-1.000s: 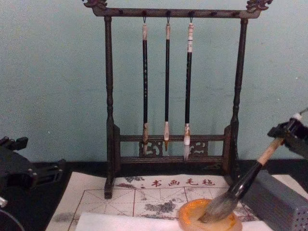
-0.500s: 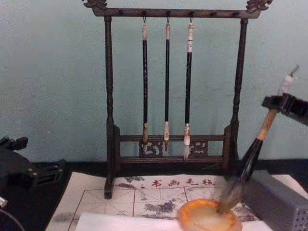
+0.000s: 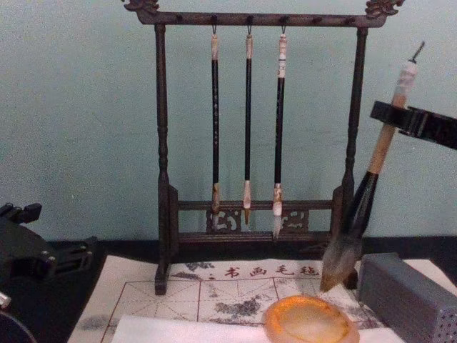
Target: Pick up the brush from the inkstone, write on the paper, then place the brush back to its original position.
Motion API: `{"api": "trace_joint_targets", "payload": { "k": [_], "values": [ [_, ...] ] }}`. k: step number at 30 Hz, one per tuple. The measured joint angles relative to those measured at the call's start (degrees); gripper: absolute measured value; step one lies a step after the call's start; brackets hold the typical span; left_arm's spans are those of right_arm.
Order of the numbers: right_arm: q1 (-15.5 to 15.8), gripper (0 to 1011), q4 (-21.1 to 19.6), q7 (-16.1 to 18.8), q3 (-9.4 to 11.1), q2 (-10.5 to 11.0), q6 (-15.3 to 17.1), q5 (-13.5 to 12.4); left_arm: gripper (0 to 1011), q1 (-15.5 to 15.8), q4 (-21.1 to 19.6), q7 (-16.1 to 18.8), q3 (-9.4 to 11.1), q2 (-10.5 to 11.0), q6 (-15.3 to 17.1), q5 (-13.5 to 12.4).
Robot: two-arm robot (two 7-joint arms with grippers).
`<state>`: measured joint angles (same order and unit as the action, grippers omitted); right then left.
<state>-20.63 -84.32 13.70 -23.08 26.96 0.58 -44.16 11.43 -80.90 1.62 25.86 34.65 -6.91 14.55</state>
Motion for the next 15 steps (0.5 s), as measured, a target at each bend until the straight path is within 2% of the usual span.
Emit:
{"api": "trace_joint_targets", "payload": {
  "k": [7,10,15],
  "values": [
    [1.2,198,-2.2,3.2,-0.7,1.1,-2.9,3.4,1001,0.0,0.0,0.0,0.0,0.0,0.0,0.0],
    [2.1,198,-3.2,5.8,-1.1,2.0,-5.4,5.4,1001,0.0,0.0,0.0,0.0,0.0,0.0,0.0],
    [3.2,198,-4.4,9.0,-1.1,2.9,-7.8,6.9,1001,0.0,0.0,0.0,0.0,0.0,0.0,0.0]
  ]
}}
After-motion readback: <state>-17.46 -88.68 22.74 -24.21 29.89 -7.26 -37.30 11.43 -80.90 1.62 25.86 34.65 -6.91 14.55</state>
